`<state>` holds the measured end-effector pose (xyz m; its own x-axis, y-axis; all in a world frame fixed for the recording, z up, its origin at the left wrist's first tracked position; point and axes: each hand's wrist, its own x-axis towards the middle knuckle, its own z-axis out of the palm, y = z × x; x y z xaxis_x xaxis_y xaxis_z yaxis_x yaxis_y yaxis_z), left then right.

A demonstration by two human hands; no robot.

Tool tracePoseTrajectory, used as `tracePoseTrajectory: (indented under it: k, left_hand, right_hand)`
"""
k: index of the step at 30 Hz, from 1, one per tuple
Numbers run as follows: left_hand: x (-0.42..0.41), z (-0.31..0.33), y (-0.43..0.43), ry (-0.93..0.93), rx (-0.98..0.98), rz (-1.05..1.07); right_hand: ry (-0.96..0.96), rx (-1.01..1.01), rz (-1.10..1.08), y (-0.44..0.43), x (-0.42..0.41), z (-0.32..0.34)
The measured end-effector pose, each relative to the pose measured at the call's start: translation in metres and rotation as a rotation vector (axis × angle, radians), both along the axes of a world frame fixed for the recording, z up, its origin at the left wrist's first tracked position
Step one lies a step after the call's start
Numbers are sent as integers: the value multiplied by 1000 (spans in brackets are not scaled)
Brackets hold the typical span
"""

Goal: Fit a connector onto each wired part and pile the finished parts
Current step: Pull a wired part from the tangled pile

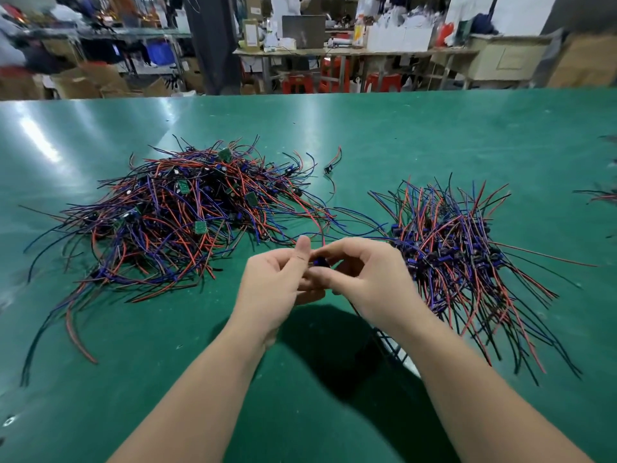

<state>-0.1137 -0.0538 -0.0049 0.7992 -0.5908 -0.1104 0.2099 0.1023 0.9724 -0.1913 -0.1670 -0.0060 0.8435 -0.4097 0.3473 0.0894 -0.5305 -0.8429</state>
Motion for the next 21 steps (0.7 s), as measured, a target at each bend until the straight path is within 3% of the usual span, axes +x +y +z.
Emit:
tracePoseTrajectory:
  k: [2,4,7,9,12,15,17,21]
  left_hand:
    - [1,3,-1,22,-2,-11]
    - [11,5,3,-88,34,95]
    - [36,1,18,-574,348,410]
    - [50,-4,28,-782,592,529]
    - [64,-12,36,-733,957,500]
    - [69,-21,39,-697,1259,352]
    - [70,-24,41,-718,1287,369]
    - [78,-24,45,-750,1141,463]
  right_hand:
    - [-16,1,-93,-2,-2,3]
    - [-23,8,-217,-11,-7,9]
    - [-62,-83,-486,-41,-21,22]
    - [-14,-211,-718,-65,-36,31]
    - [305,-282,-903,-91,-53,30]
    - [688,-270,-806,-97,-55,23]
    - [719,-256,-783,-96,-53,23]
    - [559,-298,-783,-88,-48,23]
